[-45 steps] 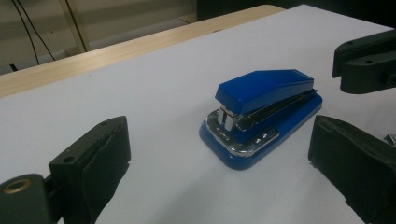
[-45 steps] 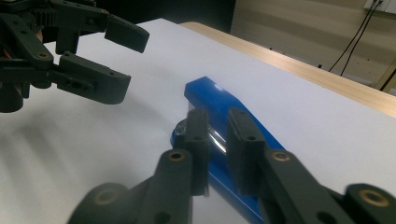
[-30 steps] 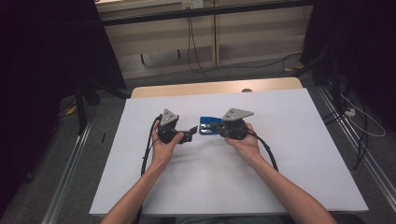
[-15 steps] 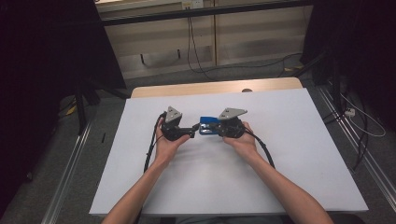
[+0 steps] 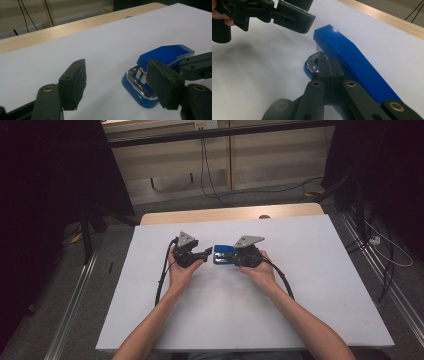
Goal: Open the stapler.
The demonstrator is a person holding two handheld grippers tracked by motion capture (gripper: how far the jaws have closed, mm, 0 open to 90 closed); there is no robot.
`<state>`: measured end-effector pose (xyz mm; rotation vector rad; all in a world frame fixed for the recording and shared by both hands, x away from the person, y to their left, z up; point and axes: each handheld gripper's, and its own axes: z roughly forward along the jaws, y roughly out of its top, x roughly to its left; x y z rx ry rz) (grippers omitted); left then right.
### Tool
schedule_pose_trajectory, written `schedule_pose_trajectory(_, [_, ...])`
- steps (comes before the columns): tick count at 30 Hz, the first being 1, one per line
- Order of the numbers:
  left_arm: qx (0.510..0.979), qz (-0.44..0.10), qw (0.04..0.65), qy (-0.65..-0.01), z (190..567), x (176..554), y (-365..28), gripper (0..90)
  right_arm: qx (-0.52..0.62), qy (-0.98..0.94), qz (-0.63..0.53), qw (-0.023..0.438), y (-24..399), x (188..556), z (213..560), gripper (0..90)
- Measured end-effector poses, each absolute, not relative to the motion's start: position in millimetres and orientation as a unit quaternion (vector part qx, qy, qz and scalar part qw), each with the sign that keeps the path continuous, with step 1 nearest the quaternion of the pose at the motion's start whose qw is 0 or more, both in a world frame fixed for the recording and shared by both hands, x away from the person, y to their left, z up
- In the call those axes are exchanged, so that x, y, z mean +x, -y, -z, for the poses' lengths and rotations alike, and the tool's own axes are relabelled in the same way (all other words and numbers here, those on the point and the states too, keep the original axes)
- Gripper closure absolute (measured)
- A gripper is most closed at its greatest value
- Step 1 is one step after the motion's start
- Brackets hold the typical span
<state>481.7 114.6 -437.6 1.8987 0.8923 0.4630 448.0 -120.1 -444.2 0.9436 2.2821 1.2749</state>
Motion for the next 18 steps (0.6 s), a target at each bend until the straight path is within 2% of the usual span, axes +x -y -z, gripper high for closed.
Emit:
schedule_pose_trajectory(3, [0.781, -0.188, 0.469, -0.369, 439.3, 482.0, -114.0, 43.1, 0.334, -0.81, -0.448, 0.178, 119.2, 448.3, 445.1, 90.0])
schedule_pose_trajectory(6, [0.78, -0.189, 0.466, -0.372, 439.3, 482.1, -114.2, 44.8, 0.334, -0.811, -0.446, 0.176, 119.3, 448.9, 445.9, 90.0])
schedule_pose_trajectory(7, [0.783, -0.183, 0.465, -0.371, 439.4, 482.0, -114.9, 52.8, 0.334, -0.813, -0.444, 0.177, 119.7, 449.2, 446.4, 90.0])
schedule_pose_trajectory(10, [0.788, -0.182, 0.46, -0.366, 439.5, 481.7, -114.9, 57.6, 0.334, -0.813, -0.444, 0.176, 120.2, 449.4, 446.1, 90.0])
schedule_pose_trajectory(11, [0.789, -0.176, 0.462, -0.364, 439.8, 481.9, -114.9, 62.0, 0.334, -0.813, -0.443, 0.177, 120.1, 449.6, 445.9, 90.0])
schedule_pose_trajectory(12, [0.789, -0.173, 0.463, -0.365, 440.2, 482.0, -114.6, 66.9, 0.334, -0.813, -0.442, 0.178, 119.9, 450.1, 445.9, 90.0])
schedule_pose_trajectory(13, [0.794, -0.168, 0.459, -0.361, 440.6, 482.5, -115.0, 76.2, 0.332, -0.817, -0.437, 0.178, 118.9, 451.0, 446.4, 90.0])
schedule_pose_trajectory(18, [0.804, -0.162, 0.446, -0.358, 442.8, 483.4, -116.0, 86.5, 0.334, -0.82, -0.428, 0.183, 116.7, 452.4, 448.3, 90.0])
